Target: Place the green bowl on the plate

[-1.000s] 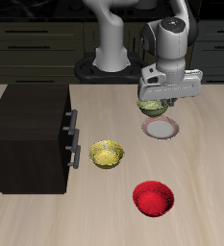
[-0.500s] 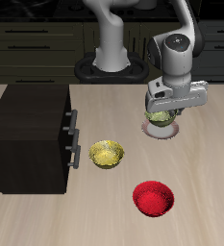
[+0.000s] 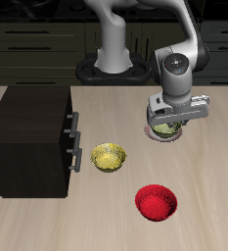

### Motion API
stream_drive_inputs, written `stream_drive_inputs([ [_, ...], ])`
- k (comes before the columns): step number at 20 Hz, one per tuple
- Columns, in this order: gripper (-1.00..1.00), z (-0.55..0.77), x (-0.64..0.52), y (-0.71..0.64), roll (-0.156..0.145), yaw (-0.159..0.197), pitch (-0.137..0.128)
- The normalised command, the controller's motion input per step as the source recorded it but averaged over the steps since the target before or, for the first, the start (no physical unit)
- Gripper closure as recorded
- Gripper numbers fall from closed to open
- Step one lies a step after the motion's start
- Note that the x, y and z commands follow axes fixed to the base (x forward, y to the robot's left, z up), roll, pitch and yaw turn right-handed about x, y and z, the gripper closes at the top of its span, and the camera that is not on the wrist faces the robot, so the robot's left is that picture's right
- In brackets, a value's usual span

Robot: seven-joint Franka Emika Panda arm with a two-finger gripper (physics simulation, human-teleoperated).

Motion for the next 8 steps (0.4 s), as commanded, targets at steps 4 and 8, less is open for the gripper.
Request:
stream_drive_inputs([
  [4,-1.00,0.01,-0.01,-0.01,-0.025,0.017,-0.004],
  [8,-1.00,0.10,-0.01,-0.13,-0.038,0.003,-0.014],
])
